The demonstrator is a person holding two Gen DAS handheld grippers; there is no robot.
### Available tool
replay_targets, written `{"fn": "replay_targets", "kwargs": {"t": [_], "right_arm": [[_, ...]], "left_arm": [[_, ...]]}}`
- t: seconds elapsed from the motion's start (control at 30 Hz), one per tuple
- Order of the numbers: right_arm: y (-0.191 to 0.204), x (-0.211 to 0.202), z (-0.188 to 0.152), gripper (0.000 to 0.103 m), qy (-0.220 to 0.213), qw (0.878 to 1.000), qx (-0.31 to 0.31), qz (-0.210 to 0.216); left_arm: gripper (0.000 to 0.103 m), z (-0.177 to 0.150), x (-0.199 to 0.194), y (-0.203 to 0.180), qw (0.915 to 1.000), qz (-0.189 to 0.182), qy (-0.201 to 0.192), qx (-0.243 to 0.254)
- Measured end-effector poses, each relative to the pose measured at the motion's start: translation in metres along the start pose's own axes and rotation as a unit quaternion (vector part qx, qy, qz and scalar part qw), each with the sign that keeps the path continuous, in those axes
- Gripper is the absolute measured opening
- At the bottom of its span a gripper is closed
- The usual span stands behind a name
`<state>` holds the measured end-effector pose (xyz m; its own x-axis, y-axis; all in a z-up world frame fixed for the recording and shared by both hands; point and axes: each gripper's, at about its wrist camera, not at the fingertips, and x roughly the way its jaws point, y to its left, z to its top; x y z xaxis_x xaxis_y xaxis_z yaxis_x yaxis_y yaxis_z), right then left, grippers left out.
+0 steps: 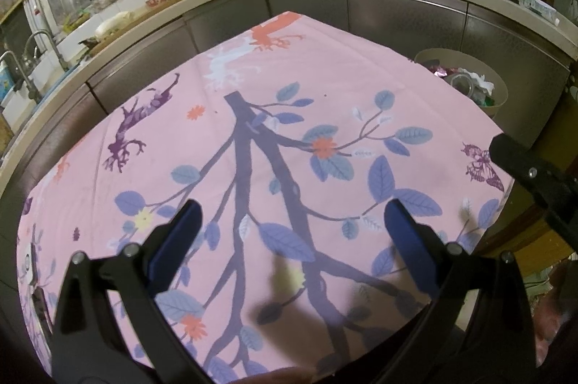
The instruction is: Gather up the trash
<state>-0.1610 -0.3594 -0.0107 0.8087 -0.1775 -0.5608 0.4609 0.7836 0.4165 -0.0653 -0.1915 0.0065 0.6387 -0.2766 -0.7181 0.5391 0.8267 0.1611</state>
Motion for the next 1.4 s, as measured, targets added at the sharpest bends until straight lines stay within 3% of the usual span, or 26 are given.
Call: {"fn": "replay_targets", "kwargs": {"t": [1.4], "right_arm": [[0.0039,-0.0006,0.0053,0.081,-0.002,1.000,-0.005,0.005]], "left_arm": [[0.097,0.0036,-0.0067,0.0059,1.0000,0.009,0.001,-0.004]]}}
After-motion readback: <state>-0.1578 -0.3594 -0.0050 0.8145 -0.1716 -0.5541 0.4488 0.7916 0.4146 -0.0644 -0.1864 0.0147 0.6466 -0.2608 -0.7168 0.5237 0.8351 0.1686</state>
